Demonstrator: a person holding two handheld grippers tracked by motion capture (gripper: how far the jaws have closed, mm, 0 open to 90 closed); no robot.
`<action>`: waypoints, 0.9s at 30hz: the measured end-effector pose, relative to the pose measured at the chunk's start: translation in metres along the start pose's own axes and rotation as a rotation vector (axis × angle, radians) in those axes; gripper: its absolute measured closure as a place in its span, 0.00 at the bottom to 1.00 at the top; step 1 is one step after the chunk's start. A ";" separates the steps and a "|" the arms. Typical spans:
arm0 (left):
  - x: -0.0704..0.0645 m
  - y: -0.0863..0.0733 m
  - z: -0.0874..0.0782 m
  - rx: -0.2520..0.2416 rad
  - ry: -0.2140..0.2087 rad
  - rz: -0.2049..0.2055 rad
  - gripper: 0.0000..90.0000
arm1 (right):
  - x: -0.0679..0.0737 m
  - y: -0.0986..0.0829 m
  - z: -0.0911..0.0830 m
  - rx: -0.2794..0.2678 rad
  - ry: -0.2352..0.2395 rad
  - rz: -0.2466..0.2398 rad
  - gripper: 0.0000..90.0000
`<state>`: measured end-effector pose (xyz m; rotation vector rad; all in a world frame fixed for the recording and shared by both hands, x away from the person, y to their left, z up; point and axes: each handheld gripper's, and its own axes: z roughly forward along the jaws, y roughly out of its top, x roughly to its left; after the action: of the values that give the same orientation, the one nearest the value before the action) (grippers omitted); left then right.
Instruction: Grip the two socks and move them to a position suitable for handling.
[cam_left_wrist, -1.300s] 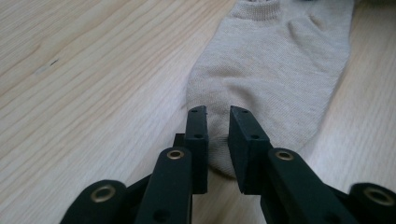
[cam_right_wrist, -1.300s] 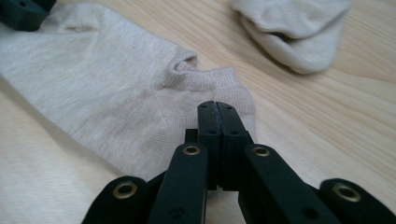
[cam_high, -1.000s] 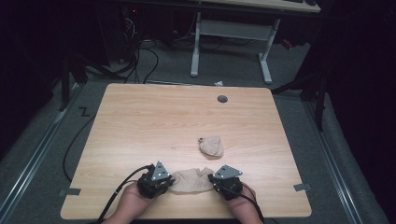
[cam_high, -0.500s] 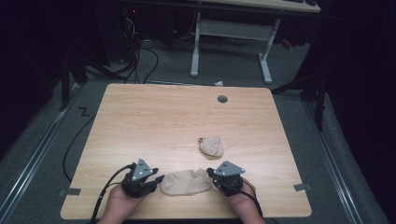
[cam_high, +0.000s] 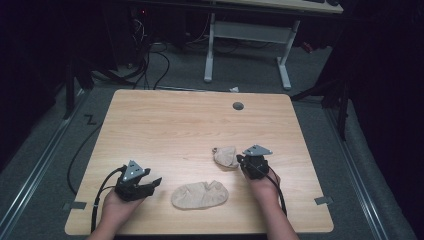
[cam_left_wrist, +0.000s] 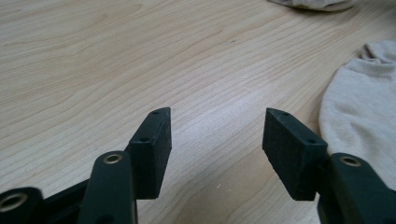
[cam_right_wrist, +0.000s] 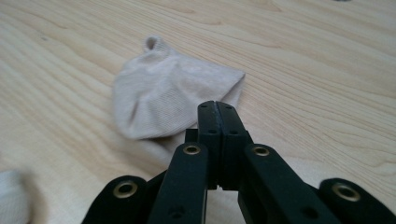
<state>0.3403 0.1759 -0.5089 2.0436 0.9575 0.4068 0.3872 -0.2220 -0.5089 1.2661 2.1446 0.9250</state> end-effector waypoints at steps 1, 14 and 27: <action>-0.001 0.001 -0.001 -0.007 -0.003 0.004 0.46 | -0.002 -0.001 0.008 0.019 0.005 0.004 1.00; -0.007 0.001 0.001 -0.001 -0.014 0.028 0.46 | 0.024 -0.020 0.000 0.060 0.063 -0.087 0.99; -0.011 0.003 0.001 0.002 -0.022 0.052 0.46 | 0.070 -0.023 -0.022 0.005 0.134 -0.158 0.90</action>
<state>0.3355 0.1655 -0.5065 2.0740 0.8929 0.4103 0.3276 -0.1748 -0.5162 1.0459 2.3129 0.9616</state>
